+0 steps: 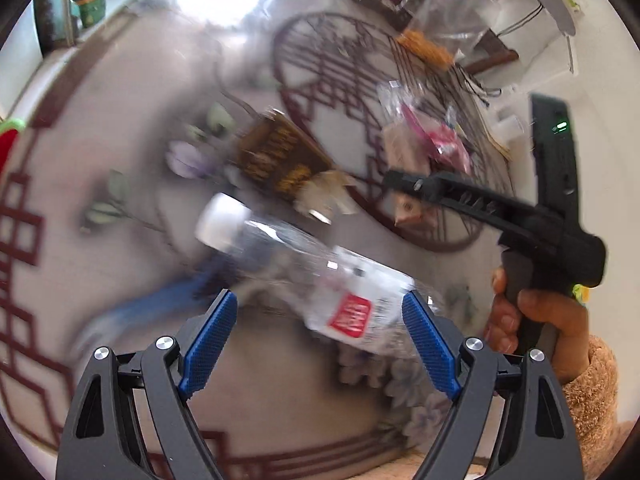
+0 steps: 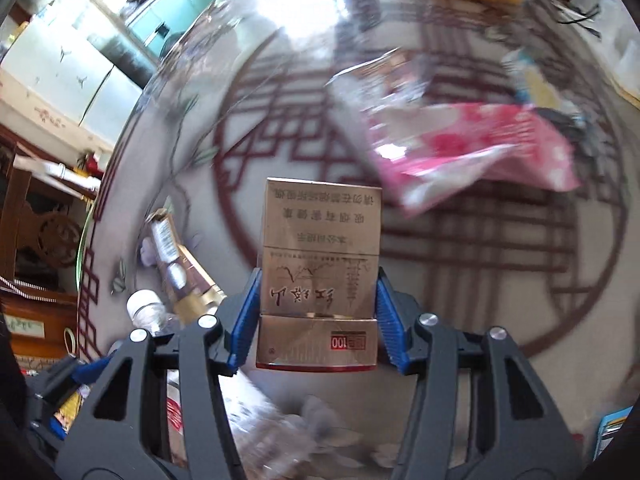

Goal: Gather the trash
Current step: 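Grasp brown cigarette box with right tool while left tool grasps clear red-label water bottle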

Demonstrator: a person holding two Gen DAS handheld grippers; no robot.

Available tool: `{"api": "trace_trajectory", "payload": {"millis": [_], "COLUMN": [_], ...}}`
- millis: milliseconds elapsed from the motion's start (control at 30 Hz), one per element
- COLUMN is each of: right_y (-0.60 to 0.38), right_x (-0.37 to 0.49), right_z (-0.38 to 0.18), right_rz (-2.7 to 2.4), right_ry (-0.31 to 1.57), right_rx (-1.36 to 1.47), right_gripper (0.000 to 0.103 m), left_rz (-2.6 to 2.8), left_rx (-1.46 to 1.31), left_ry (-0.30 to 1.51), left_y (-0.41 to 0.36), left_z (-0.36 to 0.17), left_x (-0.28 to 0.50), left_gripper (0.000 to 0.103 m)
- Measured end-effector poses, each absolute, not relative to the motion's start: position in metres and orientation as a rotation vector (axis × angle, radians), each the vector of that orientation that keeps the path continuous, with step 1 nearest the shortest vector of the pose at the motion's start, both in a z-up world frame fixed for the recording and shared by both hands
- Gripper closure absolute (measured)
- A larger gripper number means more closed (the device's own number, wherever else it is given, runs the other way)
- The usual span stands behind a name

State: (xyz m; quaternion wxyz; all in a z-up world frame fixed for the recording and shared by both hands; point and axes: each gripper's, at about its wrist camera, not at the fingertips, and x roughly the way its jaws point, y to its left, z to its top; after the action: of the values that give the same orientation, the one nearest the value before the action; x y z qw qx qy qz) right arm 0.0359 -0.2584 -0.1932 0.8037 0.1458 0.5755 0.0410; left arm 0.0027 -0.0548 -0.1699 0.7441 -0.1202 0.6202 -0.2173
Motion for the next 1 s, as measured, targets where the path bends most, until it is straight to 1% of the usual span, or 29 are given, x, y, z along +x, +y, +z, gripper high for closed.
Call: {"api": "trace_trajectory", "payload": {"millis": [167, 433, 467, 533, 567, 600, 633, 833, 967, 1000], "right_y": [-0.281, -0.294, -0.292, -0.29, -0.288, -0.287, -0.286, -0.277, -0.271, -0.269], "right_x": [0.026, 0.016, 0.016, 0.018, 0.018, 0.019, 0.02, 0.026, 0.029, 0.029], "right_z": [-0.188, -0.185, -0.185, -0.185, -0.184, -0.184, -0.183, -0.172, -0.164, -0.162], "right_rz": [0.063, 0.047, 0.05, 0.058, 0.062, 0.064, 0.065, 0.077, 0.083, 0.08], "right_ry": [1.213, 1.201, 1.2, 1.201, 1.201, 1.199, 1.196, 1.166, 1.145, 1.138], "right_rx": [0.327, 0.353, 0.355, 0.356, 0.356, 0.356, 0.354, 0.345, 0.34, 0.336], "right_gripper": [0.051, 0.051, 0.051, 0.051, 0.051, 0.051, 0.051, 0.051, 0.051, 0.051], "left_rz": [-0.474, -0.473, -0.47, -0.483, -0.489, -0.497, -0.501, -0.5, -0.48, -0.475], "left_rx": [-0.282, -0.465, -0.463, -0.453, -0.45, -0.451, -0.443, -0.383, -0.28, -0.254], "left_ry": [1.399, 1.532, 1.527, 1.518, 1.51, 1.502, 1.495, 1.442, 1.348, 1.33], "left_y": [-0.077, -0.088, -0.088, -0.088, -0.087, -0.086, -0.086, -0.073, -0.062, -0.061], "left_z": [-0.183, -0.214, -0.214, -0.211, -0.21, -0.207, -0.205, -0.19, -0.167, -0.163], "left_x": [0.007, 0.011, 0.01, 0.008, 0.008, 0.008, 0.01, 0.013, 0.017, 0.019], "left_gripper": [0.022, 0.021, 0.023, 0.033, 0.036, 0.041, 0.044, 0.047, 0.048, 0.05]}}
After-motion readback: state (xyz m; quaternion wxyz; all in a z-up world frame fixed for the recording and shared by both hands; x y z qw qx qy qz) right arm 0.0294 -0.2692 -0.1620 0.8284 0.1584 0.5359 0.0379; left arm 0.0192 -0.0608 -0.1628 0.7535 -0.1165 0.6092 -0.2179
